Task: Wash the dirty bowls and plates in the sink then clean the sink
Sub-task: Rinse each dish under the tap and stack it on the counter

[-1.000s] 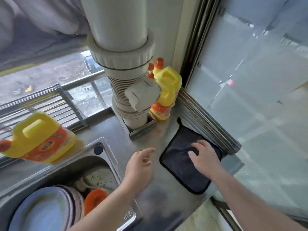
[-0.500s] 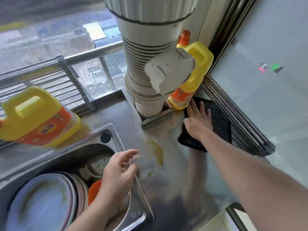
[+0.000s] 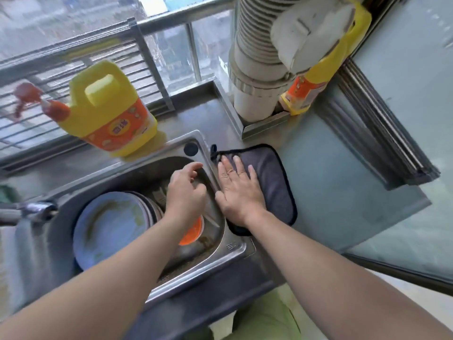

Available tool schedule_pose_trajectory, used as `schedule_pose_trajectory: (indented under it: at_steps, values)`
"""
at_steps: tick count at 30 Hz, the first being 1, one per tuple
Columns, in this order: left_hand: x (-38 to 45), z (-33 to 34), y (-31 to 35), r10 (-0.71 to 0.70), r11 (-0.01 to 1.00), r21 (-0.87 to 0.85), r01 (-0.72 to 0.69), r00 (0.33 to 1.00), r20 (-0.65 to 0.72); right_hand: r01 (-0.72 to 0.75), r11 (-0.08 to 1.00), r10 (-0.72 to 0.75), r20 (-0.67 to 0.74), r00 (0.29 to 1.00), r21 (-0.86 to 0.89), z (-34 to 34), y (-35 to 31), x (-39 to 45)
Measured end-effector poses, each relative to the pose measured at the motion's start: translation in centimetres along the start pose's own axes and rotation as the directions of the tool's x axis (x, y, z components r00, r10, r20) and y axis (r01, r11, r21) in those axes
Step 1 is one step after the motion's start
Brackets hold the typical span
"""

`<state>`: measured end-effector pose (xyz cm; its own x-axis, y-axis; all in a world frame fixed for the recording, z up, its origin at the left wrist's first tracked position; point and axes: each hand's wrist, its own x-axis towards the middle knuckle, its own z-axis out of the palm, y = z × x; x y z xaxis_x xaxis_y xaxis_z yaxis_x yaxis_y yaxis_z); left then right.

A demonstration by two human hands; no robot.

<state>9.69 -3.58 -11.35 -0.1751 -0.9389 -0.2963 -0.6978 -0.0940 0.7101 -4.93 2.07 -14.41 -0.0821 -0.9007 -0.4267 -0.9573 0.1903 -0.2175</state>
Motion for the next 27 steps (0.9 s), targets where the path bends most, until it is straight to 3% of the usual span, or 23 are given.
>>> schedule_pose_trajectory:
  at_steps: [4,8,11,12,14,16,17,20,22,23,25,27]
  values:
    - [-1.1,-0.6,-0.8,-0.002,1.0,0.006,0.001,0.997,0.074,0.029,0.997,-0.024,-0.075,0.997,0.065,4.4,1.7,-8.7]
    - [-2.3,-1.6,-1.4,-0.005,1.0,-0.006,0.005,0.993,0.12,0.182,0.978,-0.19,-0.072,0.979,-0.103,7.3,6.5,-16.4]
    - [-3.2,-3.0,-2.3,0.008,1.0,-0.02,-0.006,0.992,0.126,0.278,0.942,-0.29,-0.04,0.956,-0.188,6.6,10.9,-17.5]
    - [-3.6,-3.6,-2.6,0.007,1.0,-0.023,-0.004,0.993,0.118,0.227,0.96,-0.239,-0.059,0.969,-0.165,6.3,11.8,-17.0]
    - [-4.1,-4.6,-3.5,-0.013,0.999,-0.047,0.017,0.996,0.085,-0.012,1.0,0.011,-0.15,0.989,-0.002,5.3,12.3,-15.2]
    - [-4.5,-5.6,-4.5,-0.055,0.995,-0.083,0.061,0.996,0.069,-0.25,0.949,0.284,-0.177,0.942,0.194,4.5,10.7,-12.2]
    - [-4.6,-6.0,-4.9,-0.072,0.993,-0.093,0.078,0.995,0.068,-0.289,0.922,0.339,-0.177,0.924,0.258,4.0,9.4,-10.5]
    - [-4.7,-6.9,-5.7,-0.108,0.986,-0.124,0.115,0.992,0.058,-0.219,0.847,0.331,-0.158,0.93,0.484,2.3,4.3,-6.8]
    - [-4.7,-7.3,-5.9,-0.134,0.974,-0.175,0.144,0.989,0.066,-0.22,0.67,0.402,-0.097,0.911,0.709,0.8,0.6,-6.0]
    - [-4.8,-7.6,-5.7,-0.144,0.968,-0.198,0.156,0.987,0.076,-0.224,0.505,0.445,-0.029,0.895,0.833,-0.3,-1.3,-6.1]
    - [-4.7,-8.3,-4.7,-0.153,0.954,-0.237,0.186,0.977,0.15,-0.211,0.057,0.413,0.169,0.895,0.976,-2.6,-4.3,-6.3]
    - [-4.8,-8.9,-3.6,-0.139,0.936,-0.269,0.225,0.942,0.306,-0.258,-0.338,0.234,0.346,0.908,0.905,-5.2,-5.9,-6.8]
